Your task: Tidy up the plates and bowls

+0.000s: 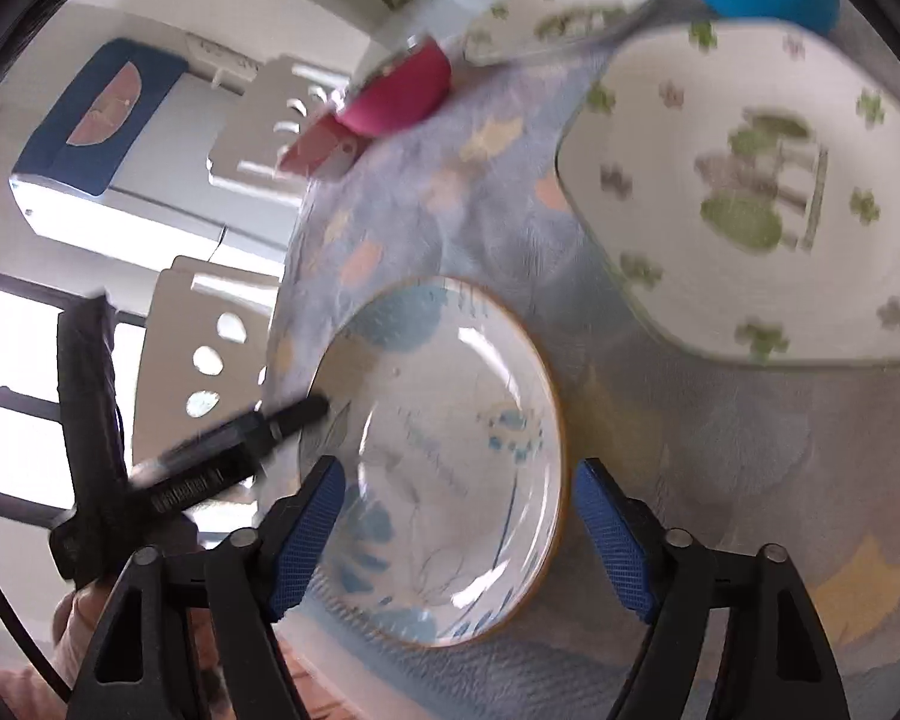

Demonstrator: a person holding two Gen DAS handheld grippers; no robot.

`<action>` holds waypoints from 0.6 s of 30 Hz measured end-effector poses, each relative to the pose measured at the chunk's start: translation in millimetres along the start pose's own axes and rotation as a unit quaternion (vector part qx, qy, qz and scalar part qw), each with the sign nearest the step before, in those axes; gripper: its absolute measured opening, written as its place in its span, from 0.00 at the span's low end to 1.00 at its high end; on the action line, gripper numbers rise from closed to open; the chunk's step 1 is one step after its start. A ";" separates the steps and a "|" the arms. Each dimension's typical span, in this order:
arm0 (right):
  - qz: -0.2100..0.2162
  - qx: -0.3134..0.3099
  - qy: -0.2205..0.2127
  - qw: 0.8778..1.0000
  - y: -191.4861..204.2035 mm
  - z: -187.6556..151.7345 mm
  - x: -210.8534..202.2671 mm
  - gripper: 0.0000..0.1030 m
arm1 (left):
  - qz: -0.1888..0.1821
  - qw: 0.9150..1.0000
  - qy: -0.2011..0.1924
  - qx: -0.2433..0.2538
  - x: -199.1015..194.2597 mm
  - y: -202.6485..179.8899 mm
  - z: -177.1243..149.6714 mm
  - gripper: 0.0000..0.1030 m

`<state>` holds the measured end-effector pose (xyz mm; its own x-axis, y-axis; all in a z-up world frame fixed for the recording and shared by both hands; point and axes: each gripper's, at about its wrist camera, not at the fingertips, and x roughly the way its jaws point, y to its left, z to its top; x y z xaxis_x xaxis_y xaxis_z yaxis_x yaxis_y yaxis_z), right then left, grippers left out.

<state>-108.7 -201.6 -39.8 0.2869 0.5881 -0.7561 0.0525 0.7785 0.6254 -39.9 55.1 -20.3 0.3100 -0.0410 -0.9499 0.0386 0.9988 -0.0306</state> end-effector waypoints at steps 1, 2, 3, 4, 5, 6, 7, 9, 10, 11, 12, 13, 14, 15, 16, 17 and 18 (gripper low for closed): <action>0.001 0.004 0.007 1.000 -1.3 -0.2 -0.3 0.67 | -0.001 1.000 -0.008 0.003 -5.5 -4.2 5.1 0.90; -0.002 0.006 0.010 1.000 -1.5 0.9 -1.2 0.67 | -0.002 1.000 -0.014 0.008 -8.3 -8.6 12.2 0.90; -0.007 0.003 0.012 1.000 -1.5 2.1 -4.3 0.67 | -0.001 1.000 -0.015 0.011 -10.8 -12.9 17.7 0.90; -0.020 -0.006 0.010 1.000 -0.2 5.8 -11.2 0.67 | -0.003 1.000 -0.015 0.013 -12.4 -17.6 24.9 0.90; -0.030 -0.012 0.005 0.999 1.3 10.4 -18.3 0.67 | -0.008 1.000 -0.017 0.014 -14.1 -24.4 32.5 0.90; -0.036 -0.017 -0.001 0.999 1.8 15.7 -25.0 0.67 | -0.013 1.000 -0.019 0.016 -15.4 -29.6 39.5 0.90; -0.043 -0.022 -0.009 0.999 1.9 23.0 -34.7 0.67 | -0.017 0.999 -0.022 0.021 -17.0 -37.4 48.3 0.90; -0.058 -0.029 -0.026 0.998 -1.1 38.7 -55.4 0.67 | -0.023 0.999 -0.025 0.033 -17.1 -51.7 61.6 0.90; -0.070 -0.031 -0.037 0.996 -5.3 48.7 -68.6 0.67 | -0.028 0.999 -0.024 0.040 -15.0 -60.5 68.1 0.90; -0.081 -0.031 -0.044 0.995 -9.6 57.0 -77.2 0.67 | -0.031 0.998 -0.022 0.046 -12.5 -67.2 72.4 0.90; -0.091 -0.031 -0.050 0.994 -14.0 63.6 -83.7 0.68 | -0.032 0.998 -0.020 0.052 -9.2 -75.5 77.0 0.90; -0.105 -0.029 -0.055 0.993 -20.5 71.2 -90.8 0.69 | -0.035 0.997 -0.015 0.061 -4.0 -85.7 81.0 0.90; -0.120 -0.027 -0.057 0.991 -28.6 77.8 -96.1 0.69 | -0.038 0.997 -0.011 0.067 -0.2 -92.6 83.0 0.90; -0.135 -0.022 -0.058 0.989 -35.7 82.9 -99.6 0.69 | -0.042 0.996 -0.005 0.076 6.1 -101.8 84.6 0.90; -0.150 -0.016 -0.056 0.987 -44.5 88.6 -102.2 0.69 | -0.043 0.996 0.000 0.082 10.8 -108.3 84.7 0.90; -0.164 -0.010 -0.054 0.985 -54.2 93.3 -104.0 0.69 | -0.042 0.995 0.008 0.088 18.1 -116.7 84.9 0.90; -0.172 -0.004 -0.052 0.984 -62.3 96.1 -105.1 0.69 | -0.044 0.994 0.017 0.094 25.3 -123.6 84.9 0.90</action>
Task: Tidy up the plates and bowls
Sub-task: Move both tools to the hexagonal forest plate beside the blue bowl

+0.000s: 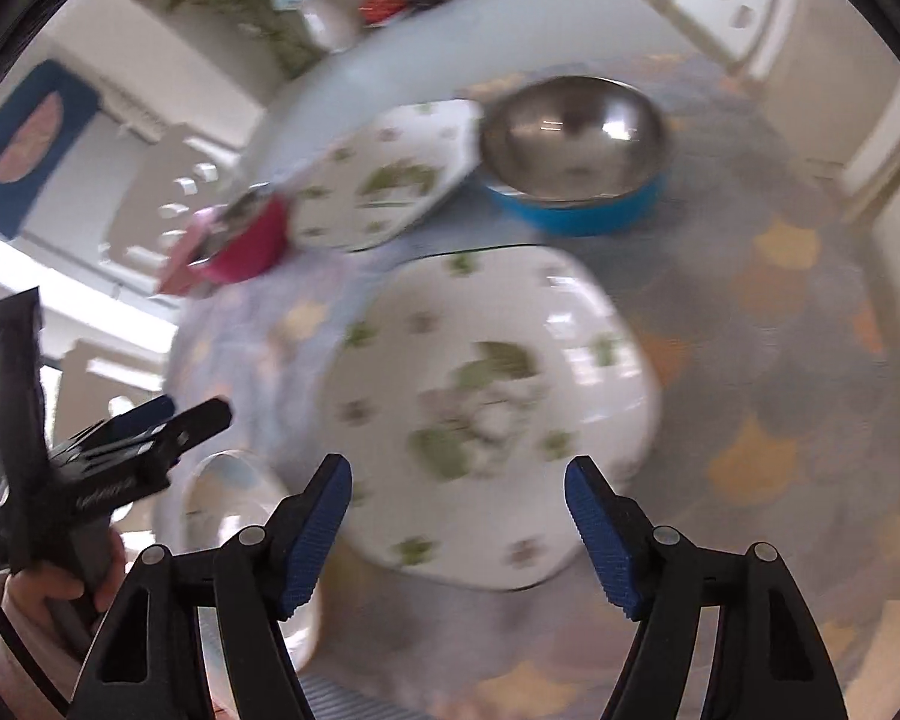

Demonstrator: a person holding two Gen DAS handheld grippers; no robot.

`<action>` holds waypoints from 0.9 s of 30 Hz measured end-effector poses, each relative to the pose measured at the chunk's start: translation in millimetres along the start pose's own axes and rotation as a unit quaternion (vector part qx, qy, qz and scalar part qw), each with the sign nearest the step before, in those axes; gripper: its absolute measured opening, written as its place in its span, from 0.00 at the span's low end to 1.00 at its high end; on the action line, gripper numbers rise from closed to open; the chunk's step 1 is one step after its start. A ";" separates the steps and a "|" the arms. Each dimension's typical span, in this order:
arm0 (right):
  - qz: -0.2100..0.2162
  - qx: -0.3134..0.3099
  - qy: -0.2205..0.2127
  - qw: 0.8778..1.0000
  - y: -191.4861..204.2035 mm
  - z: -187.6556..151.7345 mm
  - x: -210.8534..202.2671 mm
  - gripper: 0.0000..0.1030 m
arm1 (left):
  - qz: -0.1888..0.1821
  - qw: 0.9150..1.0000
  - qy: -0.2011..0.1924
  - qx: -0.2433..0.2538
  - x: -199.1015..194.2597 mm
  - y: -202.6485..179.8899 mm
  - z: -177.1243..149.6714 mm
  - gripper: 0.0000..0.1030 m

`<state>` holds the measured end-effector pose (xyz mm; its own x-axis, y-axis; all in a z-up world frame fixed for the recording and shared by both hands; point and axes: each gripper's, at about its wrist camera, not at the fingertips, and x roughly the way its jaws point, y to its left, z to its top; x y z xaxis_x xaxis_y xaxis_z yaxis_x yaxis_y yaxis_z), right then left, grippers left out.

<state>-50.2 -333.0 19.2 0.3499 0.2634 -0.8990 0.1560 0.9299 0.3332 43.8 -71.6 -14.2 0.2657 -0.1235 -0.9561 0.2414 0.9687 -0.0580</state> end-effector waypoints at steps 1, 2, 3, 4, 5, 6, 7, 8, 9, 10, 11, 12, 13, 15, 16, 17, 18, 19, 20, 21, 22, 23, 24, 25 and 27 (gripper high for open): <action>-0.010 0.006 0.005 1.000 -8.7 2.5 2.9 0.69 | -0.005 1.000 0.008 0.004 7.7 -6.0 1.4 0.90; -0.019 0.013 0.011 1.000 -17.0 5.4 7.3 0.69 | -0.009 1.000 0.012 0.008 12.4 -10.9 2.9 0.90; -0.024 0.022 0.016 0.999 -25.1 7.0 10.4 0.69 | -0.014 1.000 0.018 0.012 18.8 -16.6 4.4 0.90; -0.029 0.033 0.024 0.999 -34.7 7.4 14.9 0.69 | -0.017 0.999 0.023 0.016 23.5 -20.4 5.7 0.90; -0.033 0.042 0.030 0.998 -41.3 8.4 19.4 0.69 | -0.018 0.999 0.029 0.021 30.1 -25.1 7.0 0.90; -0.039 0.051 0.036 0.997 -48.0 9.3 24.3 0.69 | -0.020 0.999 0.035 0.024 36.6 -29.1 7.9 0.90; -0.043 0.057 0.040 0.997 -53.5 10.6 28.4 0.69 | -0.022 0.999 0.040 0.025 41.9 -31.7 8.0 0.90; -0.045 0.062 0.045 0.996 -56.1 10.5 31.2 0.69 | -0.024 0.998 0.049 0.028 50.4 -35.0 7.6 0.90; -0.043 0.068 0.051 0.995 -60.7 11.6 35.9 0.69 | -0.021 0.998 0.057 0.029 56.5 -36.7 7.2 0.90; -0.041 0.073 0.058 0.995 -62.0 12.5 40.3 0.69 | -0.017 0.997 0.064 0.030 62.2 -37.9 6.3 0.90; -0.038 0.079 0.065 0.994 -64.7 13.1 44.4 0.69 | -0.018 0.997 0.069 0.029 67.0 -38.5 5.8 0.90; -0.035 0.085 0.074 0.993 -67.1 13.4 49.1 0.69 | -0.020 0.997 0.071 0.029 69.7 -38.6 5.9 0.90; -0.033 0.087 0.080 0.992 -68.8 13.4 53.2 0.69 | -0.022 0.997 0.073 0.029 72.4 -38.5 6.6 0.90; -0.038 0.081 0.086 0.992 -68.2 13.9 59.0 0.70 | -0.021 0.996 0.077 0.025 77.5 -37.4 8.0 0.90; -0.042 0.071 0.084 0.993 -65.0 15.8 61.0 0.73 | -0.021 0.996 0.084 0.022 81.6 -36.1 8.2 0.92; -0.045 0.061 0.082 0.994 -61.4 17.4 62.2 0.76 | -0.025 0.996 0.085 0.017 83.6 -34.8 8.2 0.93; -0.050 0.053 0.082 0.994 -58.4 18.7 64.5 0.77 | -0.026 0.996 0.083 0.015 83.7 -34.1 8.1 0.94; -0.057 0.043 0.084 0.994 -55.3 20.2 67.4 0.80 | -0.025 0.996 0.082 0.018 83.9 -34.9 8.3 0.95; -0.061 0.031 0.089 0.994 -51.7 21.5 71.4 0.87 | -0.025 0.996 0.082 0.022 84.7 -36.3 7.9 0.97; -0.062 0.022 0.091 0.994 -48.2 22.2 74.7 0.91 | -0.025 0.996 0.081 0.027 85.7 -38.0 7.3 1.00; -0.066 0.013 0.095 0.993 -43.1 23.2 78.9 0.96 | -0.024 0.996 0.080 0.032 86.4 -39.4 7.0 1.00; -0.072 0.004 0.099 0.993 -37.6 24.0 82.8 1.00 | -0.023 0.996 0.079 0.032 86.9 -41.3 7.9 1.00; -0.081 -0.004 0.101 0.992 -33.2 24.3 85.4 1.00 | -0.025 0.996 0.080 0.029 86.7 -40.6 8.0 1.00; -0.101 -0.019 0.103 0.989 -26.6 24.0 89.3 1.00 | -0.025 0.996 0.080 0.028 86.9 -41.2 8.0 1.00; -0.129 -0.044 0.109 0.985 -16.9 23.0 95.2 1.00 | -0.023 0.996 0.075 0.028 87.4 -39.8 9.2 1.00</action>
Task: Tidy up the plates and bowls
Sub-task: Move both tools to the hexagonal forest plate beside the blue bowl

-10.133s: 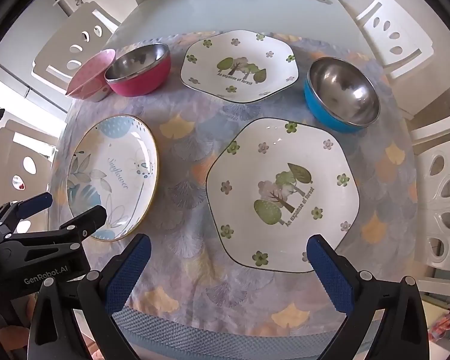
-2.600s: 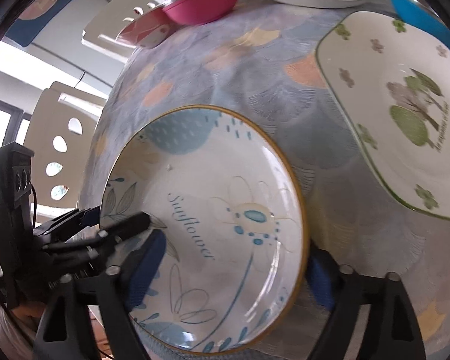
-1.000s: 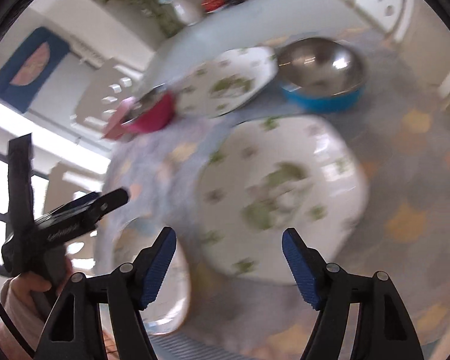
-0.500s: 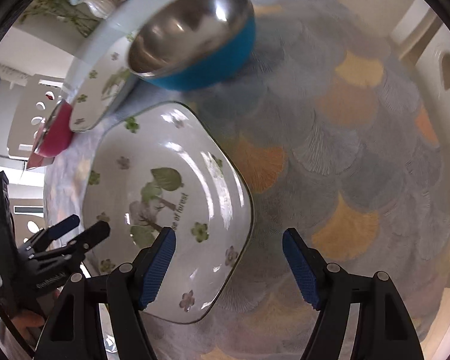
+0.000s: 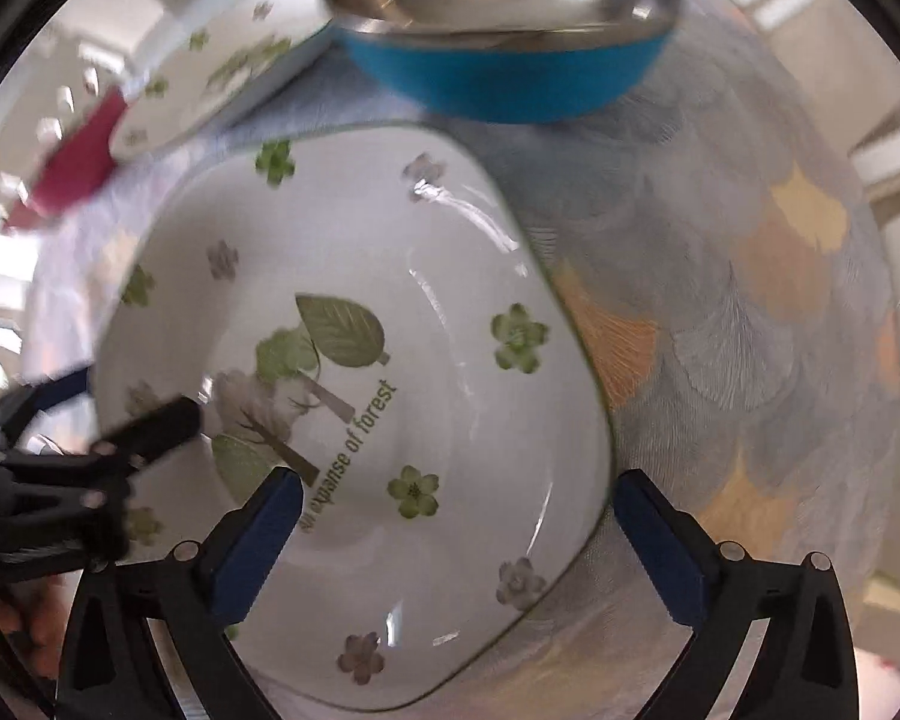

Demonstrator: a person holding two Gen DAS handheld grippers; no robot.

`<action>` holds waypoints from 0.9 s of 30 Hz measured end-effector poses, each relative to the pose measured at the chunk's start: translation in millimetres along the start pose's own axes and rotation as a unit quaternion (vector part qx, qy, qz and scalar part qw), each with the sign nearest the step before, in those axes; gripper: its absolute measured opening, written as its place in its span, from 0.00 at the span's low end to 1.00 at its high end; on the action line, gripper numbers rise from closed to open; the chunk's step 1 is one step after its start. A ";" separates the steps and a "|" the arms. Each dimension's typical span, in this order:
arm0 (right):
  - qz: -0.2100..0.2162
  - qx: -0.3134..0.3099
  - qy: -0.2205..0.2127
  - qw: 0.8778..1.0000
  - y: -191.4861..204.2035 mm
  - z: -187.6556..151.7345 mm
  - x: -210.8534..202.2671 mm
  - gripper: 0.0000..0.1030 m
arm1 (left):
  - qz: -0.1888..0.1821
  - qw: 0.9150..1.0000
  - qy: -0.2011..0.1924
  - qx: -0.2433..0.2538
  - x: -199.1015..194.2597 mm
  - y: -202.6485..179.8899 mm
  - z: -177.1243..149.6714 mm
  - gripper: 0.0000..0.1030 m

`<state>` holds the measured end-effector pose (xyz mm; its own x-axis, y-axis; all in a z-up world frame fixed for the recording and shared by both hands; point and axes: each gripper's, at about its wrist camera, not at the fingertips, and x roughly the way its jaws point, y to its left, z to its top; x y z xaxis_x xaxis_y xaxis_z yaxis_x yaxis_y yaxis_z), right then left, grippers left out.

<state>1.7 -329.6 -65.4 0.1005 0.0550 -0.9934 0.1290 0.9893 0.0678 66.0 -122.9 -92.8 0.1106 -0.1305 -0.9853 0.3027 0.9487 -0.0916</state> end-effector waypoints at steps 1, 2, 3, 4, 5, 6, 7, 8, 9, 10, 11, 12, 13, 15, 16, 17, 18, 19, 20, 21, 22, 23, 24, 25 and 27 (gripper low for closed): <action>-0.002 -0.003 -0.005 1.000 1.6 0.4 -1.0 1.00 | -0.001 1.000 -0.002 0.001 -0.5 0.4 -0.4 1.00; 0.000 0.000 -0.003 1.000 1.1 1.4 -0.6 1.00 | 0.000 1.000 -0.002 0.002 0.9 2.9 1.0 1.00; 0.001 0.002 -0.003 1.000 0.4 2.1 -0.8 1.00 | 0.000 1.000 -0.003 0.002 0.8 3.3 0.8 1.00; 0.001 0.002 -0.003 1.000 1.7 2.8 -0.4 1.00 | 0.000 1.000 -0.003 0.001 0.9 4.5 0.5 1.00; 0.001 0.002 -0.004 1.000 -0.8 2.7 0.1 1.00 | 0.000 1.000 -0.003 0.001 1.3 5.0 1.2 1.00; 0.001 0.002 -0.005 1.000 -1.1 3.0 -0.2 1.00 | 0.001 1.000 -0.004 0.000 0.8 2.4 5.2 1.00; 0.002 -0.001 -0.006 1.000 -1.3 3.8 -0.2 1.00 | 0.001 1.000 -0.004 -0.001 0.4 3.2 4.5 1.00; 0.002 -0.004 -0.007 1.000 -1.3 3.9 -0.5 1.00 | 0.001 1.000 -0.005 -0.002 -2.3 5.3 1.0 1.00; 0.002 -0.006 -0.008 1.000 -1.9 4.2 -1.1 1.00 | 0.001 1.000 -0.006 -0.003 -2.4 6.0 0.5 1.00; 0.002 -0.007 -0.009 1.000 -1.7 5.7 -1.3 1.00 | 0.001 1.000 -0.007 -0.004 -2.2 6.7 0.3 1.00; 0.002 -0.008 -0.010 1.000 -1.2 5.4 -1.9 1.00 | 0.001 1.000 -0.007 -0.004 -0.1 3.9 2.2 1.00; 0.002 -0.008 -0.011 1.000 0.8 2.8 -1.1 1.00 | 0.001 1.000 -0.008 -0.004 0.0 4.1 2.1 1.00; 0.003 -0.006 -0.012 1.000 0.8 2.5 -0.4 1.00 | 0.002 1.000 -0.008 -0.004 -0.2 4.0 2.1 1.00; 0.002 -0.003 -0.011 1.000 1.0 0.6 -0.4 1.00 | 0.001 1.000 -0.009 -0.003 0.0 3.5 2.2 1.00; 0.003 -0.001 -0.006 1.000 0.0 1.2 -0.5 1.00 | 0.002 1.000 -0.009 -0.003 0.5 2.6 2.6 1.00; 0.003 0.000 -0.002 1.000 -0.1 1.9 -0.6 1.00 | 0.001 1.000 -0.010 -0.004 -0.1 3.8 2.0 1.00; 0.003 0.000 0.002 1.000 -0.2 2.6 -0.5 1.00 | 0.001 1.000 -0.010 -0.005 -0.8 4.8 1.2 1.00; 0.003 0.000 0.003 1.000 -1.0 5.6 1.2 1.00 | 0.002 1.000 -0.011 -0.007 -0.9 5.0 1.0 1.00; 0.004 0.000 0.003 1.000 -0.9 7.3 1.8 1.00 | 0.002 1.000 -0.011 -0.007 -0.5 4.8 1.2 1.00; 0.004 0.001 0.001 1.000 -1.0 7.8 1.5 1.00 | 0.002 1.000 -0.011 -0.008 -0.3 4.2 1.8 1.00; 0.005 0.005 -0.004 1.000 -2.0 7.0 0.6 1.00 | 0.002 1.000 -0.011 -0.008 -0.3 4.3 1.7 1.00; 0.006 0.009 -0.009 1.000 -3.1 6.9 0.0 1.00 | 0.002 1.000 -0.011 -0.008 -0.2 4.2 2.2 1.00; 0.005 0.009 -0.013 1.000 -3.7 6.7 -0.7 1.00 | 0.002 1.000 -0.011 -0.007 -0.2 4.1 2.1 1.00; 0.005 0.006 -0.018 1.000 -4.1 6.7 -1.9 0.99 | 0.002 1.000 -0.011 -0.007 -0.3 4.5 2.1 1.00; 0.006 0.004 -0.024 1.000 -5.9 6.8 -5.0 0.97 | 0.002 1.000 -0.011 -0.007 -0.5 4.9 1.8 1.00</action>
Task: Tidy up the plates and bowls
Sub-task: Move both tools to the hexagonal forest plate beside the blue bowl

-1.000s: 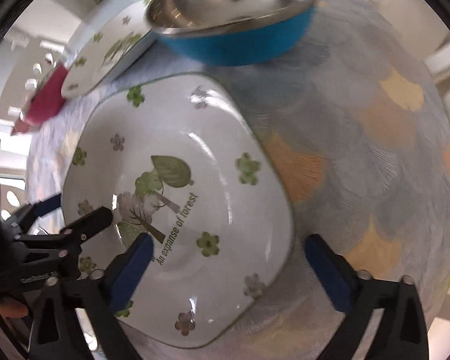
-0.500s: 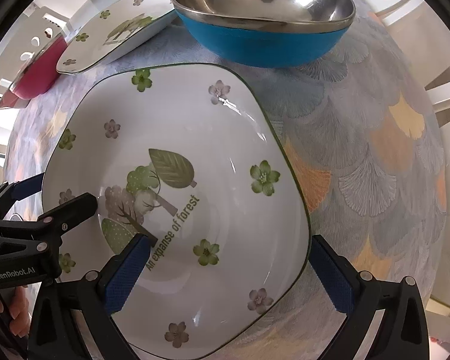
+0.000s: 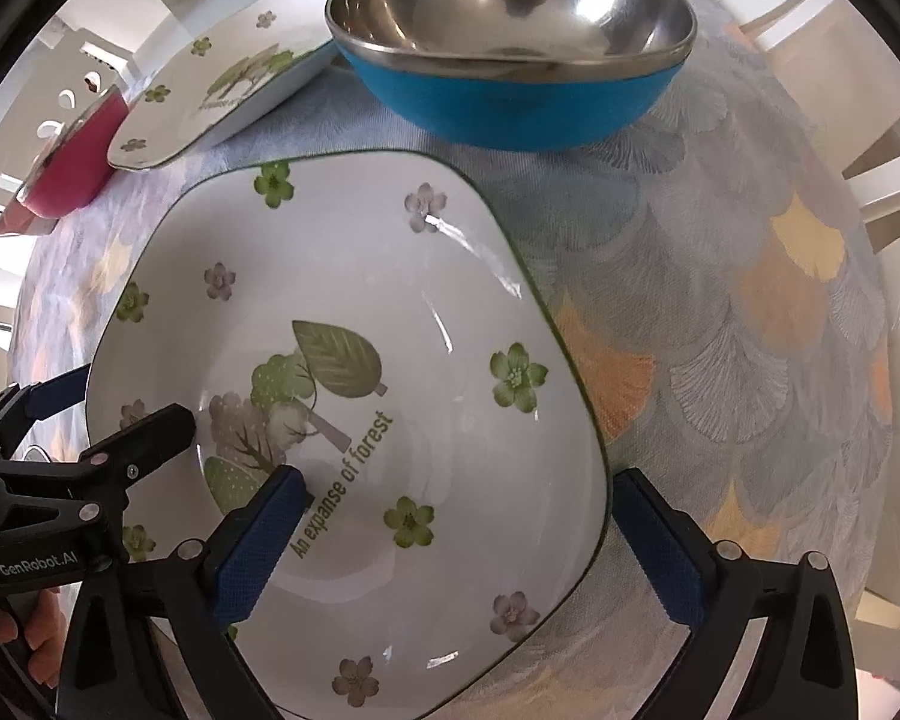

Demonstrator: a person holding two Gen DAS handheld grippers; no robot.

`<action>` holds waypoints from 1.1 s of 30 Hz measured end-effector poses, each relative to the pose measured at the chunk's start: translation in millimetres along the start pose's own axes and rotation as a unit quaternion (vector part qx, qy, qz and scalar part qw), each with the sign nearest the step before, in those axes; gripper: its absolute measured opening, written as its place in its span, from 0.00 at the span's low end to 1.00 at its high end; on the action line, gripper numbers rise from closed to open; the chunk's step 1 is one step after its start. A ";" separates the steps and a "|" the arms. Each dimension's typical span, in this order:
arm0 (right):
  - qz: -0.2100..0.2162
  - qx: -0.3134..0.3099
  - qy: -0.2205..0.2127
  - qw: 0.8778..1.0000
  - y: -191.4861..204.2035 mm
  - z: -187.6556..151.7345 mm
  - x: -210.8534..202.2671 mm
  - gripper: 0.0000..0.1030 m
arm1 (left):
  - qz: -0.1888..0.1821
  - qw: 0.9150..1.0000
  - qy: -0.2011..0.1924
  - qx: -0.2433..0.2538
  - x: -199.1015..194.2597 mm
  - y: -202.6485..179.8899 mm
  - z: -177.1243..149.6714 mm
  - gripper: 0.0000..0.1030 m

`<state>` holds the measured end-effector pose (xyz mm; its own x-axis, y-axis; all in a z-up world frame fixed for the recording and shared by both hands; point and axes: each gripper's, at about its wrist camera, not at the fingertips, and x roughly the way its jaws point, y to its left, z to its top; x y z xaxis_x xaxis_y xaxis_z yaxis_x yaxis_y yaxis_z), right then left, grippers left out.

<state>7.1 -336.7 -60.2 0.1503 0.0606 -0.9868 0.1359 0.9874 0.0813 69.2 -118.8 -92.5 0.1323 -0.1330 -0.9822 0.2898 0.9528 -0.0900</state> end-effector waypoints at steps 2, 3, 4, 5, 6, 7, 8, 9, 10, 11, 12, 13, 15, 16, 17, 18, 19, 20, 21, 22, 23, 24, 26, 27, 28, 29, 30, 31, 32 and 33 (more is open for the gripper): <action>0.002 0.003 -0.003 1.000 -4.0 2.2 -3.4 0.91 | 0.001 1.000 0.000 0.000 0.5 -1.3 0.4 1.00; 0.003 0.004 -0.004 1.000 -5.9 3.2 -4.6 0.90 | 0.001 1.000 0.000 -0.001 0.5 -1.4 0.4 1.00; 0.004 0.005 -0.006 1.000 -7.8 4.3 -5.8 0.89 | 0.001 1.000 0.000 0.000 0.7 -1.8 0.3 1.00; 0.005 0.005 -0.007 1.000 -9.3 5.1 -6.8 0.87 | 0.001 1.000 -0.001 0.000 0.6 -1.8 0.3 1.00; 0.005 0.005 -0.007 1.000 -10.5 5.9 -7.7 0.87 | 0.001 1.000 -0.001 0.000 0.3 -1.3 0.0 1.00; 0.005 0.005 -0.009 1.000 -11.6 6.8 -8.4 0.87 | 0.001 1.000 -0.001 -0.001 0.1 -1.1 -0.2 1.00; 0.005 0.005 -0.010 1.000 -12.3 7.2 -9.0 0.87 | 0.001 1.000 -0.001 0.000 0.1 -1.1 -0.2 1.00; 0.005 0.005 -0.011 1.000 -13.5 7.8 -9.8 0.87 | 0.001 1.000 -0.001 0.000 0.1 -1.1 -0.1 1.00; 0.005 0.004 -0.012 1.000 -13.7 8.4 -10.8 0.87 | 0.001 1.000 -0.002 -0.001 0.0 -1.0 0.1 1.00; 0.005 0.004 -0.013 1.000 -14.0 8.7 -11.2 0.87 | 0.001 1.000 -0.003 -0.001 -0.2 -0.8 -0.2 1.00; 0.005 0.003 -0.014 1.000 -14.0 8.4 -11.3 0.87 | 0.001 1.000 -0.003 -0.002 -0.4 -0.7 -0.3 1.00; 0.005 0.003 -0.016 1.000 -12.6 6.2 -11.0 0.87 | 0.001 1.000 -0.004 -0.002 -0.5 -0.5 -0.5 1.00; 0.005 0.003 -0.018 1.000 -13.3 2.2 -12.7 0.88 | 0.001 1.000 -0.004 -0.003 -0.6 -1.0 -0.8 1.00; 0.005 0.003 -0.019 1.000 -12.7 0.3 -12.2 0.89 | 0.001 1.000 -0.004 -0.003 -0.7 -0.8 -1.1 1.00; 0.006 0.001 -0.021 1.000 -12.0 -0.6 -11.9 0.91 | 0.001 1.000 -0.005 -0.003 -0.8 -0.8 -1.4 1.00; 0.006 -0.003 -0.023 1.000 -10.9 -1.4 -11.3 0.92 | 0.001 1.000 -0.006 -0.003 -0.9 -0.7 -1.6 1.00; 0.005 -0.008 -0.027 1.000 -6.7 -4.0 -8.5 0.95 | 0.001 1.000 -0.006 -0.003 -1.1 -0.5 -1.7 1.00; 0.004 -0.013 -0.030 0.999 -4.1 -5.0 -7.2 0.98 | 0.001 1.000 -0.006 -0.003 -1.0 -0.7 -1.9 1.00; 0.003 -0.016 -0.034 0.999 -1.6 -6.3 -5.8 0.98 | 0.001 1.000 -0.006 -0.003 -1.0 -0.8 -1.9 1.00; 0.003 -0.019 -0.037 0.999 -1.1 -8.4 -5.5 0.99 | 0.001 1.000 -0.006 -0.003 -1.2 -0.8 -1.9 1.00; 0.004 -0.019 -0.038 0.999 -1.2 -9.4 -5.7 0.99 | 0.001 1.000 -0.006 -0.003 -1.1 -0.8 -1.6 1.00; 0.004 -0.019 -0.039 0.999 -1.2 -10.4 -6.0 0.99 | 0.001 1.000 -0.006 -0.003 -1.1 -1.0 -1.5 1.00; 0.004 -0.019 -0.041 0.999 -1.1 -12.5 -6.2 0.99 | 0.001 1.000 -0.007 -0.003 -1.1 -1.0 -1.7 1.00; 0.004 -0.020 -0.042 0.999 -0.9 -13.1 -6.2 1.00 | 0.001 1.000 -0.007 -0.002 -1.3 -1.0 -1.9 1.00; 0.004 -0.022 -0.043 0.999 -0.2 -14.8 -6.4 1.00 | 0.002 1.000 -0.008 -0.002 -1.4 -1.0 -1.9 1.00; 0.003 -0.025 -0.046 0.999 0.6 -16.2 -6.5 1.00 | 0.002 1.000 -0.009 -0.001 -1.6 -1.7 -2.5 1.00; 0.003 -0.025 -0.050 0.998 0.7 -17.3 -6.5 1.00 | 0.002 1.000 -0.009 -0.001 -1.7 -1.7 -2.8 1.00; 0.003 -0.026 -0.051 0.998 2.0 -17.6 -6.3 1.00 | 0.002 1.000 -0.008 -0.002 -1.7 -1.5 -2.6 1.00; 0.003 -0.026 -0.053 0.998 2.2 -19.0 -6.6 1.00 | 0.002 1.000 -0.007 -0.002 -1.7 -1.5 -3.0 1.00; 0.003 -0.025 -0.054 0.998 2.0 -20.4 -7.0 1.00 | 0.003 1.000 -0.007 -0.002 -1.7 -1.5 -2.8 1.00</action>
<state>-13.6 -332.1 -56.0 0.2555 0.0531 -0.9654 0.0852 0.9934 0.0771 65.9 -119.2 -91.1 0.1468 -0.1317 -0.9804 0.2857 0.9545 -0.0855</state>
